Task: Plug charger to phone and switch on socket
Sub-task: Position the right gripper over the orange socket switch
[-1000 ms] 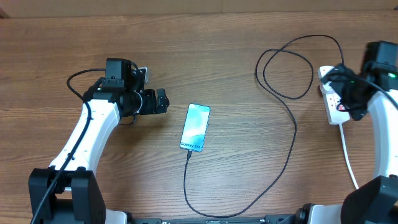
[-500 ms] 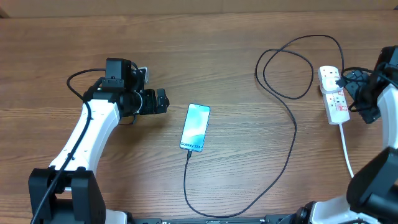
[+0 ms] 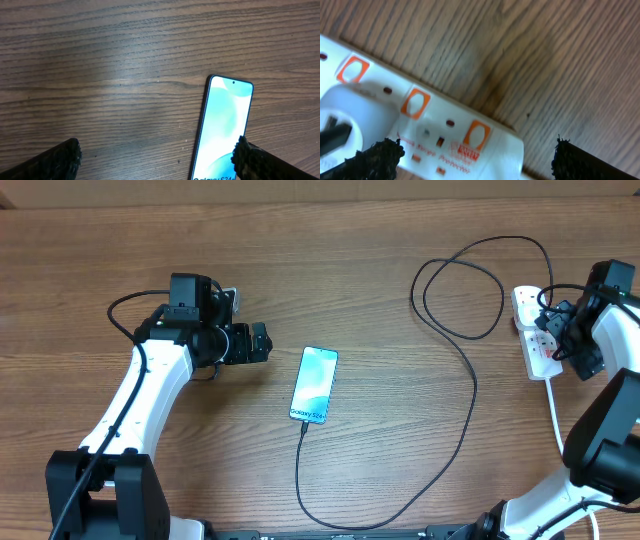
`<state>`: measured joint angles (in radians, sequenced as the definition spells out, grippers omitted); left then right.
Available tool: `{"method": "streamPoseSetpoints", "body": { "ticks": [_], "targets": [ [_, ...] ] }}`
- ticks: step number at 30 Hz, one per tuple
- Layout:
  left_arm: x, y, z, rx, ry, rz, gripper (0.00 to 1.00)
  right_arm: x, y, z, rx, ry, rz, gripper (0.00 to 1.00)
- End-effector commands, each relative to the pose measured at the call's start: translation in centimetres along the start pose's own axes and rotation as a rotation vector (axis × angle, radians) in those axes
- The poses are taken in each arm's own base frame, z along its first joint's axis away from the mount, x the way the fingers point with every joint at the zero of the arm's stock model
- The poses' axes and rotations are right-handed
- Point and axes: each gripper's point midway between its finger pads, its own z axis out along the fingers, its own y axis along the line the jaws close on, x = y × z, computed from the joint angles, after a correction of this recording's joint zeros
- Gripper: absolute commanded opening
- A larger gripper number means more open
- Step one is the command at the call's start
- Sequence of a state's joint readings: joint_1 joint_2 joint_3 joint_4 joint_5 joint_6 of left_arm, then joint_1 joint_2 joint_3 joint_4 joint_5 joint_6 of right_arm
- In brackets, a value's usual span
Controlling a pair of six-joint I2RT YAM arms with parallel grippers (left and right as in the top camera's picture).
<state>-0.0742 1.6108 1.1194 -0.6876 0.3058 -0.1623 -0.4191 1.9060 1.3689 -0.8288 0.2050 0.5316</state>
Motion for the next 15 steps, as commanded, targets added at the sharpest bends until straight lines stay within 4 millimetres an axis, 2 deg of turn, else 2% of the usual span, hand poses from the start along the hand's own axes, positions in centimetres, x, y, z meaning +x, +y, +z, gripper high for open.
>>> {"method": "streamPoseSetpoints", "body": {
  "ticks": [1, 7, 15],
  "targets": [
    [-1.1, -0.4, -1.1, 0.004, -0.042, 0.009, 0.99, -1.1, -0.1, 0.8, 0.030, -0.031, 0.004, 1.00],
    [-1.1, -0.4, -1.1, 0.004, -0.042, 0.009, 1.00, -1.3, 0.1, 1.5, 0.029, -0.036, 0.005, 1.00],
    [-1.1, -0.4, -1.1, 0.004, -0.042, 0.009, 0.99, -2.3, -0.7, 1.6, 0.049, -0.071, 0.047, 1.00]
  ]
}}
